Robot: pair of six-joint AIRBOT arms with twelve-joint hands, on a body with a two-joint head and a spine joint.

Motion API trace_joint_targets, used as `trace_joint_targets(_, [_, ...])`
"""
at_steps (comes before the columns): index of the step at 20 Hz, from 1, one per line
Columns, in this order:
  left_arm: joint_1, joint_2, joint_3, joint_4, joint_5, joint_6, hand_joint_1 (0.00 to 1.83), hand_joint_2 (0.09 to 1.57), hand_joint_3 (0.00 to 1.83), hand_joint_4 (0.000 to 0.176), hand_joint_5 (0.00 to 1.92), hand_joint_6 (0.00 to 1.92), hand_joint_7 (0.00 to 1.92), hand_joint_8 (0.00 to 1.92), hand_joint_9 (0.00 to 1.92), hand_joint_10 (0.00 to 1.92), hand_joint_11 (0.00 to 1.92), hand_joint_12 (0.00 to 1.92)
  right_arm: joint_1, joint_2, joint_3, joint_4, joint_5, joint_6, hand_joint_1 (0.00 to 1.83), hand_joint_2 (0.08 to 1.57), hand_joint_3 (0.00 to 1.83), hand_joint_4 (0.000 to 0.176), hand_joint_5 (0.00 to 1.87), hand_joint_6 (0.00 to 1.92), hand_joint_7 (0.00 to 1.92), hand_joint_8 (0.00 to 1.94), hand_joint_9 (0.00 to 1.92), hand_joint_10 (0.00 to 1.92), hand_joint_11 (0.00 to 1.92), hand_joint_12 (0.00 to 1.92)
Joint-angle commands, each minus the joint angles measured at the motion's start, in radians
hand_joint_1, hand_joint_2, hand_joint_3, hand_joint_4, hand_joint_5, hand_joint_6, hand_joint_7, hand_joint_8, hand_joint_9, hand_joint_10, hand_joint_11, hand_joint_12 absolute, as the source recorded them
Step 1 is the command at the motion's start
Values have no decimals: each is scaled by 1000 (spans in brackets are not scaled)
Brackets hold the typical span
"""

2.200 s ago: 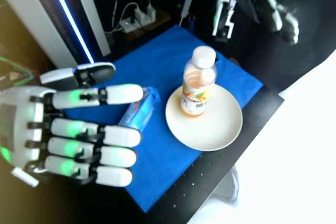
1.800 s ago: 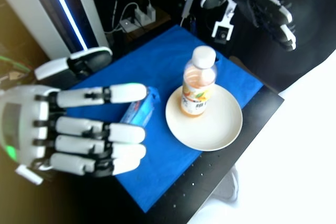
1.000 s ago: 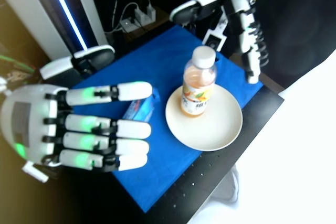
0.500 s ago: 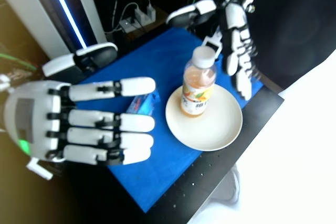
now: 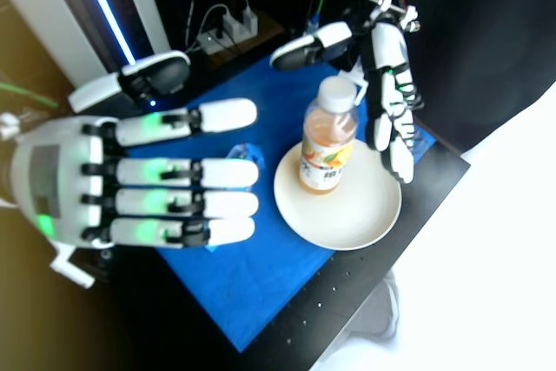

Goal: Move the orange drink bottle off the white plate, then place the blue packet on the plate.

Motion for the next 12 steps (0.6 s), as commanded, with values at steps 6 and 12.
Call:
trace_joint_targets(6, [3, -37, 35, -23, -92, -57, 881, 580, 8, 176, 0, 0, 115, 10, 82, 12, 0, 0, 17, -2, -3, 12, 130, 6, 276, 882, 0, 107, 0, 0, 25, 3, 65, 0, 0, 653])
trace_joint_targets(12, [10, -58, 59, -18, -78, -77, 981, 665, 10, 122, 154, 14, 249, 15, 193, 20, 76, 43, 17, -2, -7, 12, 134, 6, 265, 914, 3, 96, 0, 0, 80, 3, 101, 8, 0, 869])
